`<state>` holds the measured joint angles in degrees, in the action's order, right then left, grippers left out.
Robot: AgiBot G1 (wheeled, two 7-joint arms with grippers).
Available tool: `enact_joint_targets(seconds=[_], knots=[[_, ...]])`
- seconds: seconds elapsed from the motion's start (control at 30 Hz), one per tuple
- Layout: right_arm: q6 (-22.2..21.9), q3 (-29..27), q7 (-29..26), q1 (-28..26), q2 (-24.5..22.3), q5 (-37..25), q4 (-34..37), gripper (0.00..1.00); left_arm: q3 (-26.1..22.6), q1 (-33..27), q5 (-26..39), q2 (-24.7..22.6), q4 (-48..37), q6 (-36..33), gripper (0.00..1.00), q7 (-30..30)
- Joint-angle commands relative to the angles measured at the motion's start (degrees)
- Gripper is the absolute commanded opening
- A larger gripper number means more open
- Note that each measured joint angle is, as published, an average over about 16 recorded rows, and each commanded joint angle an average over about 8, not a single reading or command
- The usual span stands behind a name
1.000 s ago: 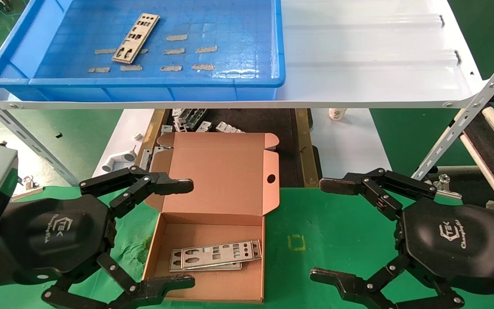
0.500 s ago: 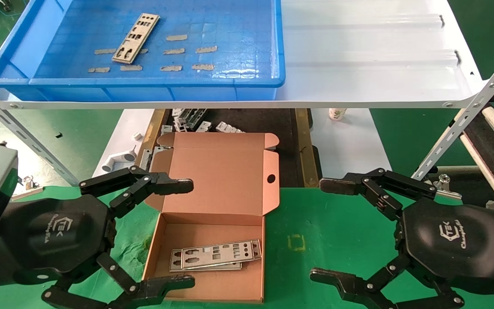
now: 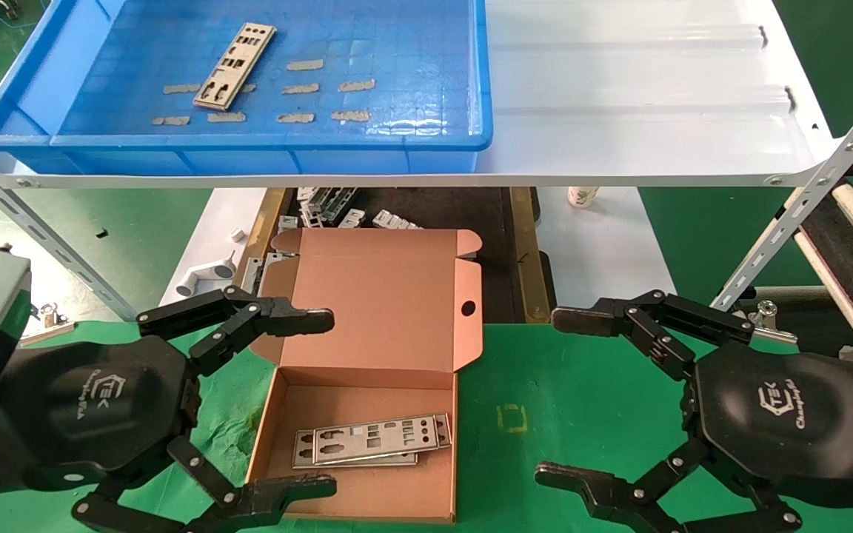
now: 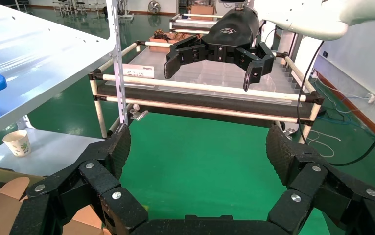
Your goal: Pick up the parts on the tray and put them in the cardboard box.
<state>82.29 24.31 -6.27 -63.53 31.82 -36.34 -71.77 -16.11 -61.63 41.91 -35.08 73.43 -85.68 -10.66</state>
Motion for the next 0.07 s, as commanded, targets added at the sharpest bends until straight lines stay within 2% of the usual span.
enact_joint_targets(seconds=[0.03,0.07], knots=[[0.0,0.0,0.0,0.0,0.0,0.0,0.0,1.0,0.0,0.0,0.0,0.0,0.0,0.0,1.0,0.0],[0.0,0.0,0.0,0.0,0.0,0.0,0.0,1.0,0.0,0.0,0.0,0.0,0.0,0.0,1.0,0.0]])
